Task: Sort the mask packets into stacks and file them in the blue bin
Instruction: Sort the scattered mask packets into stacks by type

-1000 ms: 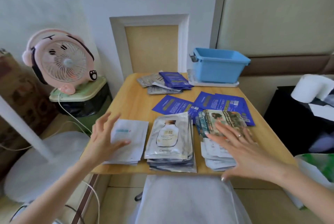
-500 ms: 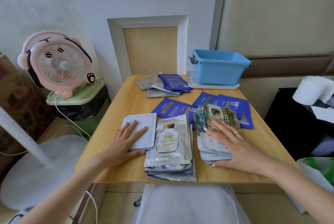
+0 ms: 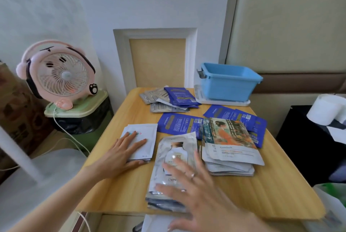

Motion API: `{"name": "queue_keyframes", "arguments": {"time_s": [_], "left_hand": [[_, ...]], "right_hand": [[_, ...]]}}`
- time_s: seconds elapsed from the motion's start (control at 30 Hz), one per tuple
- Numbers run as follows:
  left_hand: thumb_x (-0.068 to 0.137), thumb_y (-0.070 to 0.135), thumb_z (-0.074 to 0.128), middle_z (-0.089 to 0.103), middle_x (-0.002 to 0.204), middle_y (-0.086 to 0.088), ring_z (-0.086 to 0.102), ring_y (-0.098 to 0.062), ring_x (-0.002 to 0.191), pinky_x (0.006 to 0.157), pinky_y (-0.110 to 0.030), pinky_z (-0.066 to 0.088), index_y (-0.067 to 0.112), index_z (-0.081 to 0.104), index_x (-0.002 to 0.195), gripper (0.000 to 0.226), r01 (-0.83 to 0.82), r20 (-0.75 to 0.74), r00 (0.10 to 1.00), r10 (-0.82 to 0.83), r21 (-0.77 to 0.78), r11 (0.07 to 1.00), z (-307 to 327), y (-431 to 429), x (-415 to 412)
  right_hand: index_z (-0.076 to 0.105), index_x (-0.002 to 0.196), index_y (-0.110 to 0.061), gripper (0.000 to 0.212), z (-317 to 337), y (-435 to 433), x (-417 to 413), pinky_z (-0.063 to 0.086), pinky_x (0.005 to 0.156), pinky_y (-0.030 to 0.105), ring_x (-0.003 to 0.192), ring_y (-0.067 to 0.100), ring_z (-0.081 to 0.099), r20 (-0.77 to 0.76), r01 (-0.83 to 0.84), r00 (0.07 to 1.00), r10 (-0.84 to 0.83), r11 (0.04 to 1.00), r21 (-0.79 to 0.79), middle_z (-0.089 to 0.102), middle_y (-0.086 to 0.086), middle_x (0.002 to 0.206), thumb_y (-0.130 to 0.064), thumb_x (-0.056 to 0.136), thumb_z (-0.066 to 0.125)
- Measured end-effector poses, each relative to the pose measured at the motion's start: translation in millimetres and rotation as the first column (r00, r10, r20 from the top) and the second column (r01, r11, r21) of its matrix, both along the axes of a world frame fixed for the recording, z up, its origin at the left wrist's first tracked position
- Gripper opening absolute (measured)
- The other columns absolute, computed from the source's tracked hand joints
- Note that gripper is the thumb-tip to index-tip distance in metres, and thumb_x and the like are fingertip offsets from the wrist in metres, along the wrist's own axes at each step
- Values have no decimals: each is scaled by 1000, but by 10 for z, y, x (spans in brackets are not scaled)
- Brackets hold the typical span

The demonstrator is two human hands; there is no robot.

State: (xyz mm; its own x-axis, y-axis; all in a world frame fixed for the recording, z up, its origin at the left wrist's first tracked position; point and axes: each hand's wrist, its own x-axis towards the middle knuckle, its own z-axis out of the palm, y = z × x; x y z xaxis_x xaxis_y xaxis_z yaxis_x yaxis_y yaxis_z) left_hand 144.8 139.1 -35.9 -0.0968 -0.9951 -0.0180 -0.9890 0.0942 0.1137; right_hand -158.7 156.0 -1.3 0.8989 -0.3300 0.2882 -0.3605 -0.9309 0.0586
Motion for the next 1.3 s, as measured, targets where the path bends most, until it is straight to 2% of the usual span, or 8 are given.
{"name": "queue_keyframes", "arguments": {"time_s": [0.13, 0.33, 0.47, 0.57, 0.77, 0.97, 1.1, 1.3], "left_hand": [[62, 94, 4, -9, 157, 6, -11, -18, 145, 118, -34, -1, 50, 3, 142, 91, 37, -19, 999, -36, 14, 999, 24, 37, 70], [62, 94, 5, -11, 157, 6, -14, -16, 144, 118, -36, -2, 52, 0, 140, 88, 40, -31, 999, -39, 37, 999, 43, 45, 63], [55, 97, 2, -13, 157, 5, -13, -19, 145, 118, -41, 0, 52, -2, 141, 98, 43, -9, 999, -43, 145, 988, 169, 51, 23], [42, 99, -4, 13, 157, 5, 12, -17, 144, 115, -49, 9, 46, 26, 140, 116, -14, -17, 1000, 19, 235, 972, 506, -148, -8], [97, 35, 46, 54, 131, -3, 53, -19, 115, 94, -32, 44, 19, 58, 118, 29, -32, -36, 999, 28, -107, 994, 769, -1342, -347], [90, 8, 45, 40, 140, -10, 36, -27, 131, 105, -42, 35, 8, 37, 134, 45, -221, 100, 967, 233, -119, 968, 421, -2305, -591], [93, 13, 43, 13, 156, -9, 8, -24, 145, 117, -49, 10, 5, 12, 147, 63, -254, 178, 948, 265, -87, 963, 290, -2605, -339], [90, 15, 51, 50, 133, -8, 46, -26, 124, 99, -37, 36, 11, 41, 127, 39, -137, 343, 919, 194, -182, 974, 314, -2797, -255]], "right_hand": [[46, 128, -40, 59, -223, -112, 140, 25, 102, 64, 124, 26, 54, -228, 82, 971, -74, 996, 25, 54, 4, 136, -70, 79, 34], [41, 131, -49, 56, -289, -317, 124, 32, 107, 52, 132, 20, 46, -279, 121, 956, -87, 987, 105, 44, -4, 146, -75, 86, 19], [37, 133, -49, 54, -240, -530, 193, 13, 107, 43, 137, 22, 39, -247, 196, 958, -148, 963, 183, 39, -5, 149, -69, 90, 11], [39, 133, -47, 49, -150, -685, 295, 5, 117, 46, 137, 26, 37, -274, 235, 943, -189, 961, 145, 39, -1, 149, -61, 89, 24], [23, 147, -33, 51, -70, -668, 445, -20, 109, 39, 147, 27, -2, -250, 170, 961, -122, 969, 178, 0, 6, 160, -33, 99, 41], [38, 141, -33, 53, 224, -864, 414, -11, 119, 40, 142, 8, 22, -183, 121, 981, -59, 930, 348, 29, -7, 153, -46, 91, 51], [32, 142, -40, 49, 340, -1176, 345, -14, 116, 33, 143, 1, 12, -12, 216, 975, -224, 925, 312, 21, -17, 154, -42, 94, 47], [26, 146, -39, 55, 262, -1877, 233, -6, 118, 47, 146, 11, 5, -87, 449, 893, -443, 853, 266, 16, -10, 157, -53, 94, 40]]}}
